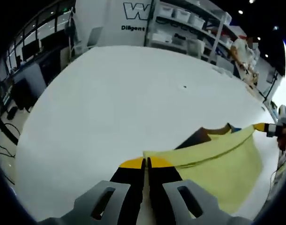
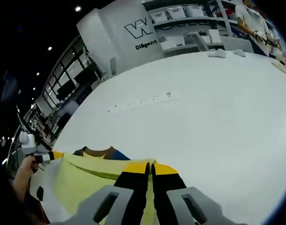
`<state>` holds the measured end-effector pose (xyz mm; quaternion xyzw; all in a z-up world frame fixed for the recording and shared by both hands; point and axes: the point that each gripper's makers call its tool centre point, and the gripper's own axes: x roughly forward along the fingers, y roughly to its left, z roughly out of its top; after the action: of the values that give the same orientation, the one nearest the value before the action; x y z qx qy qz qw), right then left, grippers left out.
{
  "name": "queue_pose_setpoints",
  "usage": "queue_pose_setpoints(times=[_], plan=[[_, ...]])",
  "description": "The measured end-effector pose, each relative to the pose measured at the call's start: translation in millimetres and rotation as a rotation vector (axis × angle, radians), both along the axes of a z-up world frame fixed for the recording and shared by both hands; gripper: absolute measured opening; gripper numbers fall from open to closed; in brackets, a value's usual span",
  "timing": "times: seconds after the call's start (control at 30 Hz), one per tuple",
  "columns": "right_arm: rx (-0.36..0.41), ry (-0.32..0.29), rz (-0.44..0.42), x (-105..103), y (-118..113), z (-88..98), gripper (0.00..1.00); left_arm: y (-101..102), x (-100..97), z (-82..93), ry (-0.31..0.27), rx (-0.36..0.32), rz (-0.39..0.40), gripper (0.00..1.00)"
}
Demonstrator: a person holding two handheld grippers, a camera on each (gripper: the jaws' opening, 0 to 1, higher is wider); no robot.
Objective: Fold the garment on the visible template until the final outline fits inside the template.
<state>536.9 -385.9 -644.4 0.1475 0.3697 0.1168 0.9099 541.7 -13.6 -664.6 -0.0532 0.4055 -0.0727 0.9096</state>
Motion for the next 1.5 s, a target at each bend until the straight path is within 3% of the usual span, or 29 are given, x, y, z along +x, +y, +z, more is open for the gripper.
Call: queue_pose_setpoints(times=[0.17, 0.37, 0.47, 0.53, 0.63, 0.73, 0.9, 0.97, 1.03, 1.1, 1.17, 1.27, 1.4, 1.5], plan=[[-0.041, 0.003, 0.044, 1, 0, -11.1, 0.00, 1, -1.1, -6.7, -0.005, -0.017, 0.013, 0.00], [-0.075, -0.018, 0.071, 3, -1, -18.4, 0.00, -1, -0.4, -5.0, -0.025, 0.007, -0.035, 0.01], [-0.095, -0.031, 0.105, -1, -1, -14.0, 0.02, -4, -4.2, 1.6, -0.059, 0.059, -0.149, 0.06], [-0.162, -0.068, 0.165, -3, -4, -10.1, 0.12, -11, -6.4, 5.8, -0.087, 0.055, -0.229, 0.18], [-0.199, -0.108, 0.263, -9, 0, -4.5, 0.23, -19, -9.3, 15.2, -0.169, 0.101, -0.386, 0.38], [-0.237, -0.130, 0.328, -12, 0, -2.4, 0.29, -21, -12.6, 16.5, -0.200, 0.137, -0.488, 0.42], [-0.435, -0.185, 0.470, -11, -7, -5.9, 0.32, -18, -13.3, 7.0, -0.203, 0.234, -0.577, 0.43], [-0.515, -0.243, 0.495, -4, -9, -3.4, 0.34, -21, -12.4, 6.5, -0.206, 0.214, -0.579, 0.44], [-0.572, -0.263, 0.538, -3, -11, -3.5, 0.38, -26, -6.7, 8.8, -0.255, 0.255, -0.641, 0.45], [-0.692, -0.305, 0.635, -2, -12, -1.3, 0.36, -27, -2.2, 11.0, -0.285, 0.295, -0.676, 0.43], [-0.760, -0.335, 0.695, -2, -11, 0.1, 0.35, -30, 0.4, 13.9, -0.312, 0.312, -0.720, 0.42], [-0.911, -0.363, 0.823, -2, -12, -0.7, 0.36, -29, -0.1, 15.5, -0.313, 0.347, -0.780, 0.43], [-0.978, -0.391, 0.904, -1, -7, -0.8, 0.35, -27, 1.4, 15.0, -0.311, 0.371, -0.805, 0.38], [-0.959, -0.398, 0.919, 0, 1, -1.8, 0.31, -29, 1.4, 11.0, -0.310, 0.401, -0.843, 0.33]])
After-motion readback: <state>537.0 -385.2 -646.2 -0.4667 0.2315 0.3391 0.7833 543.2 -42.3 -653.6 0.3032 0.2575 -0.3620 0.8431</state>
